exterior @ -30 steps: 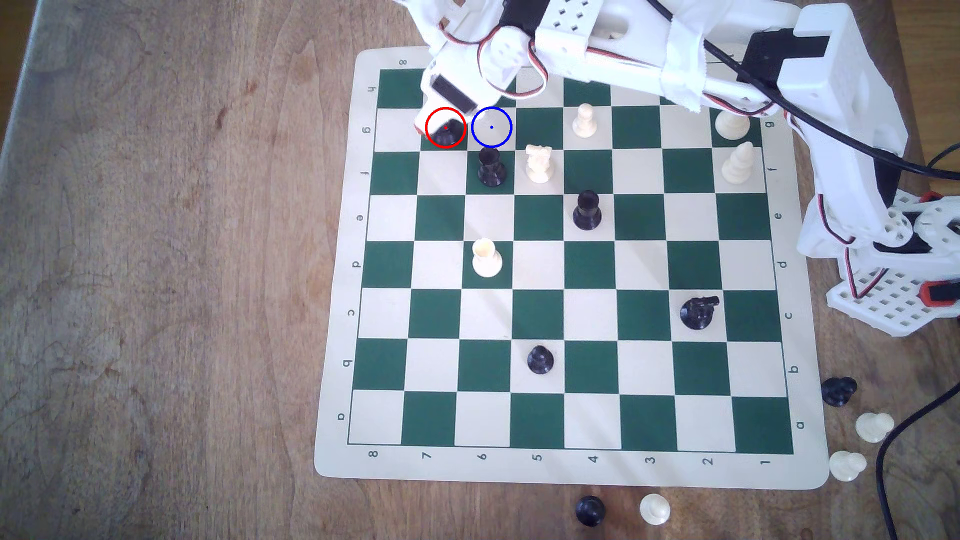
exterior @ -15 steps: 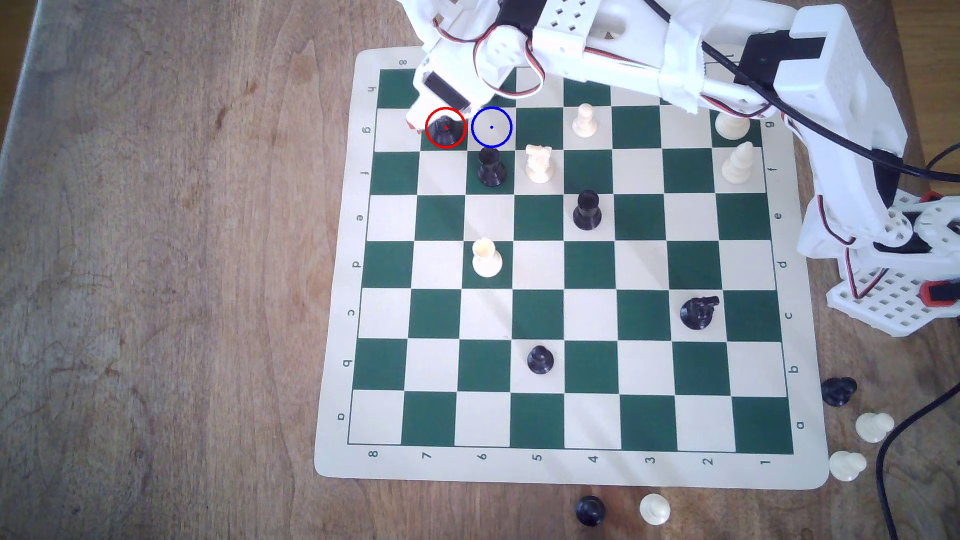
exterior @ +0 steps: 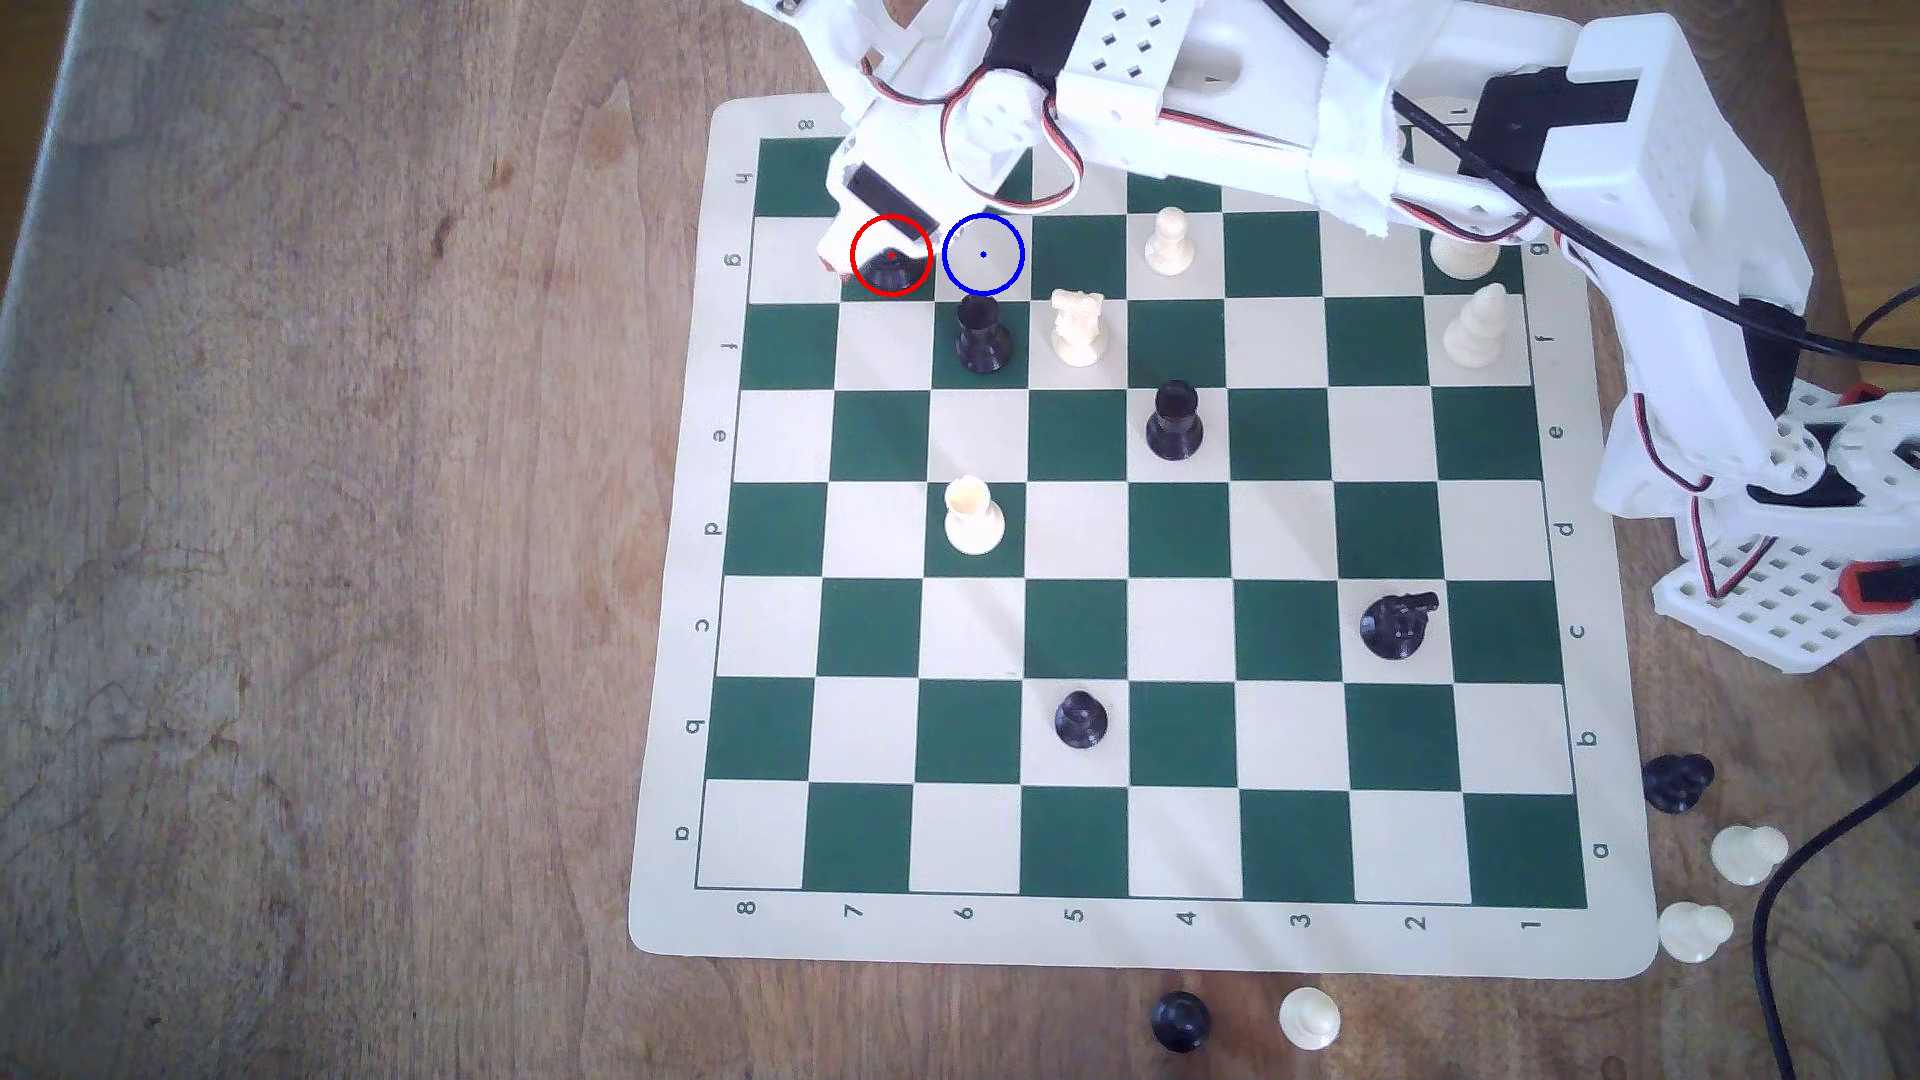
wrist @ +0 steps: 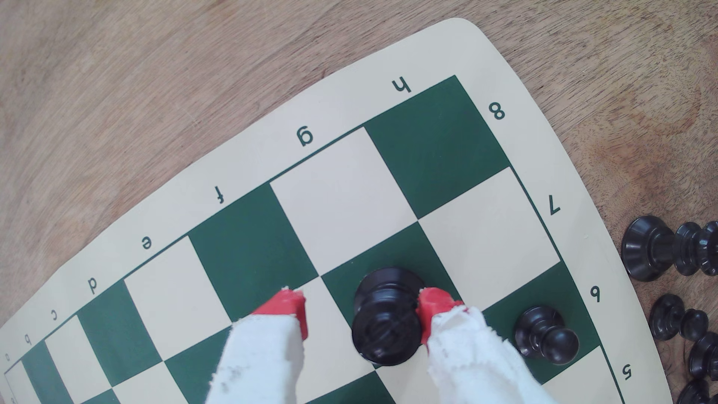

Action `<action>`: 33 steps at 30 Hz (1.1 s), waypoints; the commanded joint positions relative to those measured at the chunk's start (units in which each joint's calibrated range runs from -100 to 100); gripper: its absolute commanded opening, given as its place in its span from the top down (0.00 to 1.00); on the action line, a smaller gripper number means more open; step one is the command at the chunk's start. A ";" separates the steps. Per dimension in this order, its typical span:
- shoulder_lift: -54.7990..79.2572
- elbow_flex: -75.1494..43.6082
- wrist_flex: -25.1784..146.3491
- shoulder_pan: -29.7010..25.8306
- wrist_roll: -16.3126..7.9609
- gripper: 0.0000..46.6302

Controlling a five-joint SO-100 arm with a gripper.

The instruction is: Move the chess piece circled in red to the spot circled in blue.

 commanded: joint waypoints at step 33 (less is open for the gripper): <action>-18.36 5.06 -1.05 0.49 1.47 0.99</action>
